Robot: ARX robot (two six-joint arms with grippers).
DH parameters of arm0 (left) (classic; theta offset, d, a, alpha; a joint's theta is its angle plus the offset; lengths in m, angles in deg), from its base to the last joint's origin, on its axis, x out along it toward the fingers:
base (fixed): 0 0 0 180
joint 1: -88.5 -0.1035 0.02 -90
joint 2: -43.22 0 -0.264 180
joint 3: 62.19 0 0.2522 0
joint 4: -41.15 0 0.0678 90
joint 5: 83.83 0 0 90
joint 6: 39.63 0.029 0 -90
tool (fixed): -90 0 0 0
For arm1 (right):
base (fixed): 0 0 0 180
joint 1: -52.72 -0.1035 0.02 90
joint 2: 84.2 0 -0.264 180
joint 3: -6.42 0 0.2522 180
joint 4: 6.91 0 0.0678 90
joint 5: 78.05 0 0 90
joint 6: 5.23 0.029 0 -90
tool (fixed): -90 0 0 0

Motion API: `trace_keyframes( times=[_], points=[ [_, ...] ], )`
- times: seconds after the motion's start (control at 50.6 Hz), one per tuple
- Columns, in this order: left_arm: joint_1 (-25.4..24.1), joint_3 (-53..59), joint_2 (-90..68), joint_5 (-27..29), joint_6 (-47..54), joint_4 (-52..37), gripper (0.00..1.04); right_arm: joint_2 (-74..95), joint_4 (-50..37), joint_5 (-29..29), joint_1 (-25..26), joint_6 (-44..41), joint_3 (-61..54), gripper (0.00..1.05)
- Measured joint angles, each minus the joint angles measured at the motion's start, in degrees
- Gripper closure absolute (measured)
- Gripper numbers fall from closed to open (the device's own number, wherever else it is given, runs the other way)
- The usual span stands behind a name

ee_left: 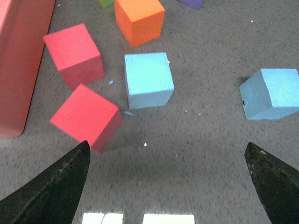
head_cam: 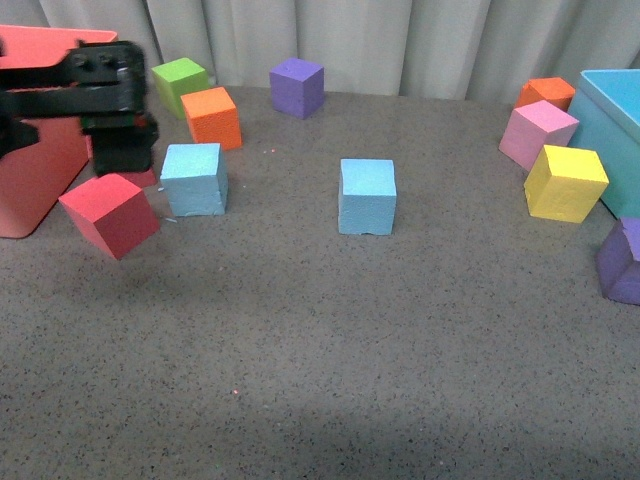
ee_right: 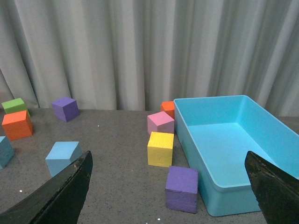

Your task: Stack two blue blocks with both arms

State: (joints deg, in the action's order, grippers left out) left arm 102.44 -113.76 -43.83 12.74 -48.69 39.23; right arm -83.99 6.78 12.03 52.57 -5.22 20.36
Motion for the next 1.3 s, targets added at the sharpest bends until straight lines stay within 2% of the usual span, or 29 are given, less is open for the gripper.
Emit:
trace_keyframes(
  times=[0.119,0.356,0.692,0.949,1.166,1.206,1.305],
  points=[
    [0.96,-13.29,-12.26,2.82,0.59,6.45,0.07,0.0,0.0,0.0,0.0,0.0,0.0,0.1],
    [1.22,-34.32,-29.49,4.44,1.62,19.43,0.07,0.0,0.0,0.0,0.0,0.0,0.0,0.1],
    [-0.83,-45.33,-37.86,6.27,-0.68,27.21,0.07,0.0,0.0,0.0,0.0,0.0,0.0,0.1],
    [-1.16,-49.46,-43.12,2.54,-4.87,31.5,0.07,0.0,0.0,0.0,0.0,0.0,0.0,0.1],
    [-1.16,-54.73,-47.71,2.75,-5.25,34.8,0.07,0.0,0.0,0.0,0.0,0.0,0.0,0.1],
    [-1.31,-55.69,-48.57,2.82,-5.6,35.34,0.1,0.0,0.0,0.0,0.0,0.0,0.0,0.1],
    [-1.9,-57.2,-49.83,2.36,-6.93,37.35,0.3,0.0,0.0,0.0,0.0,0.0,0.0,0.1]
  ],
)
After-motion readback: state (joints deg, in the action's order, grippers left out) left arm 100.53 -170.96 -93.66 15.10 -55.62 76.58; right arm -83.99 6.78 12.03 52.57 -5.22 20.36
